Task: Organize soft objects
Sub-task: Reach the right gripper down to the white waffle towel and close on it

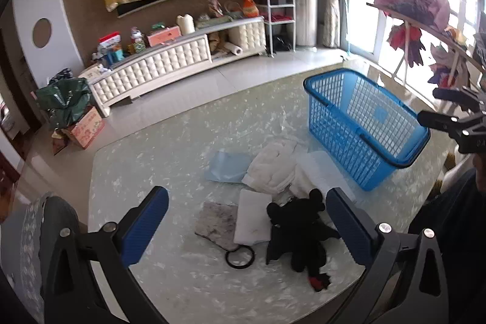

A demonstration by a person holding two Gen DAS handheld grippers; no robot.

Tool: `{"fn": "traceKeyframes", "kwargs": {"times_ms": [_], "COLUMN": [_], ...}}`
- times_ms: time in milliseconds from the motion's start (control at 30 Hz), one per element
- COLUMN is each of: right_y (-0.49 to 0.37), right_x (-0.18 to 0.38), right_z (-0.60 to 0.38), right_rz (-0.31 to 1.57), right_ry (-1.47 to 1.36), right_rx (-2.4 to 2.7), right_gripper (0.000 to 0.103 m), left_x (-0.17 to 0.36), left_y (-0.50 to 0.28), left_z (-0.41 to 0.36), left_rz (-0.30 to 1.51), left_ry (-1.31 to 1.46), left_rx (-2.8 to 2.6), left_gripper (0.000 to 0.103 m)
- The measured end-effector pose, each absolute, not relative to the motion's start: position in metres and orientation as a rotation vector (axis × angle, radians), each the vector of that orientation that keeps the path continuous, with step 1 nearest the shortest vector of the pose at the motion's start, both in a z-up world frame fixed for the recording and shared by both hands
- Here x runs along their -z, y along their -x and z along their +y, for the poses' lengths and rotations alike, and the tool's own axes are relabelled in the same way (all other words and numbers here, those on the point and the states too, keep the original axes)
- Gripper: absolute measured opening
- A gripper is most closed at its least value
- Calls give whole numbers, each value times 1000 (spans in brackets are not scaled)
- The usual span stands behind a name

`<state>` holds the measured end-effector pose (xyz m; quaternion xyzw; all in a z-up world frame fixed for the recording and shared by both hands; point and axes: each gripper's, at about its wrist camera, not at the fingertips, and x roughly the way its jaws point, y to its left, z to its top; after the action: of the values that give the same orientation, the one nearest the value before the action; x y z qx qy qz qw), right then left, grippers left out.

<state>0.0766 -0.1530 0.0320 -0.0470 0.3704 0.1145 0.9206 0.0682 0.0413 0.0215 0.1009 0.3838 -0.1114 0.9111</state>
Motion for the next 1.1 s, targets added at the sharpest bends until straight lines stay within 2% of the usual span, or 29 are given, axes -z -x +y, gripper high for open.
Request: {"fn": "traceKeyframes", "kwargs": {"times_ms": [133, 600, 900, 967, 1100], "right_y": [-85, -104, -116, -118, -123], "right_x": [-25, 5, 21, 25, 35], "right_z": [-140, -84, -67, -64, -58], "right_rz": [809, 997, 1072, 1089, 1119], "right_ry": [122, 182, 226, 242, 245], "right_rx": [-277, -394, -413, -402, -396], "right_gripper": [92, 76, 75, 71, 67], "left_x": [-13, 44, 84, 97, 108], "left_y": [-83, -122, -144, -150, -155], "left_z": [53, 99, 117, 119, 124], "left_rz": [844, 984, 1055, 1095, 1116], "left_ry": [-231, -215, -206, -234, -228], "left_rx": [264, 340, 369, 351, 348], "left_gripper": [103, 103, 103, 96, 95]}}
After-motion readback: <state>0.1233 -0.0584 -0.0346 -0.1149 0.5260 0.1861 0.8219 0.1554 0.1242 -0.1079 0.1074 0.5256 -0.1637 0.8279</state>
